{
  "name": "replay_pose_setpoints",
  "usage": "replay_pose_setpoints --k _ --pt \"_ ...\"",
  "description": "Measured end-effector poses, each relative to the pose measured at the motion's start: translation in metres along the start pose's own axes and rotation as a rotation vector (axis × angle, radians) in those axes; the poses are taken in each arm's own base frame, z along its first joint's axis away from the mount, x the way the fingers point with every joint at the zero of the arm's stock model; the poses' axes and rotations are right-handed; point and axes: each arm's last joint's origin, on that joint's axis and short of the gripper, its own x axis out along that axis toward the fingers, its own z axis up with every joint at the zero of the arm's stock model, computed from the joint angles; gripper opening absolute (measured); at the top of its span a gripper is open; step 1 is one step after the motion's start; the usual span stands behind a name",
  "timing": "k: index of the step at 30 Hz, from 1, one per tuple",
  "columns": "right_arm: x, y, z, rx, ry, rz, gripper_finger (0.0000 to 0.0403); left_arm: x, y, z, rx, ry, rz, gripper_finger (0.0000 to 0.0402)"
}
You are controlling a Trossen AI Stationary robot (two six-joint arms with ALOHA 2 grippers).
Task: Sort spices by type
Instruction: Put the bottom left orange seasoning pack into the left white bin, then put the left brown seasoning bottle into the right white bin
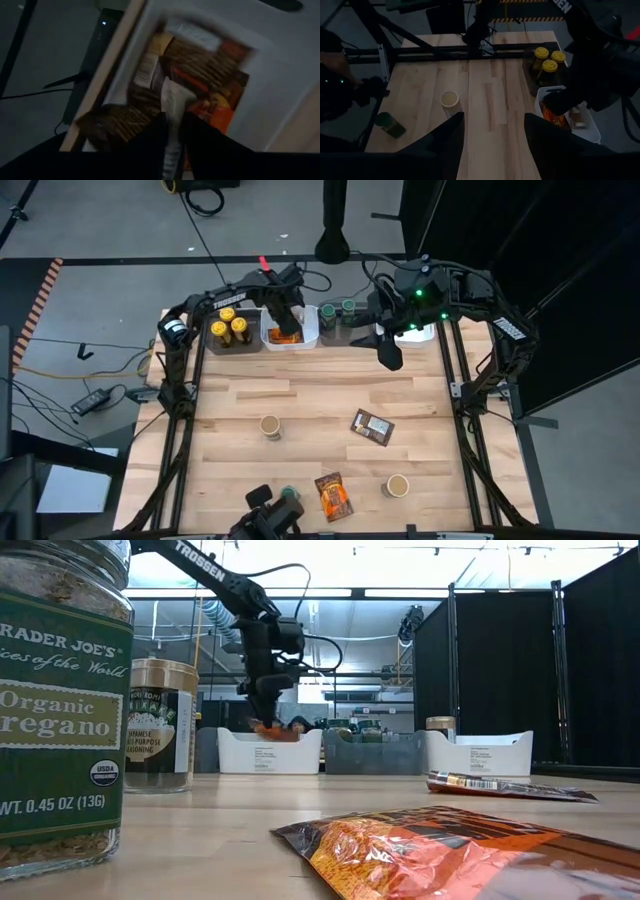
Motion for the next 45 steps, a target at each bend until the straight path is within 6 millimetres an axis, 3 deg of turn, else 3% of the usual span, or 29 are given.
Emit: replay_pose_setpoints --k 10,13,16,20,23,29,35,39,45 --pt "0.000 0.000 0.000 0.000 0.001 0.000 0.0215 -0.009 -0.008 -0.011 0.059 0.086 -0.105 0.0144" --pt "0.000 0.000 -0.001 0.000 0.006 0.001 0.0215 -0.037 -0.021 -0.014 0.125 0.024 -0.186 0.0148" --pt "-0.002 0.000 -0.003 -0.012 0.024 0.001 0.0215 -0.076 -0.046 -0.019 0.222 -0.076 -0.307 0.0148" --pt "-0.004 0.001 -0.007 -0.009 0.060 0.002 0.0215 -0.127 -0.093 -0.034 0.373 -0.192 -0.412 0.0149" --pt "-0.004 0.001 -0.009 -0.006 0.084 0.002 0.0215 -0.149 -0.130 -0.050 0.441 -0.209 -0.441 0.0149" --pt "-0.004 0.005 -0.010 0.002 0.091 0.015 0.0215 -0.157 -0.188 -0.096 0.511 -0.099 -0.393 0.0149" --pt "-0.004 0.010 -0.011 -0.013 0.109 0.030 0.0215 -0.146 -0.215 -0.140 0.546 0.024 -0.409 0.0160" --pt "-0.003 0.012 -0.011 -0.040 0.109 0.038 0.0215 -0.139 -0.227 -0.153 0.537 0.092 -0.474 0.0193" --pt "-0.003 0.012 -0.011 -0.065 0.107 0.040 0.0215 -0.141 -0.232 -0.152 0.516 0.055 -0.490 0.0251"
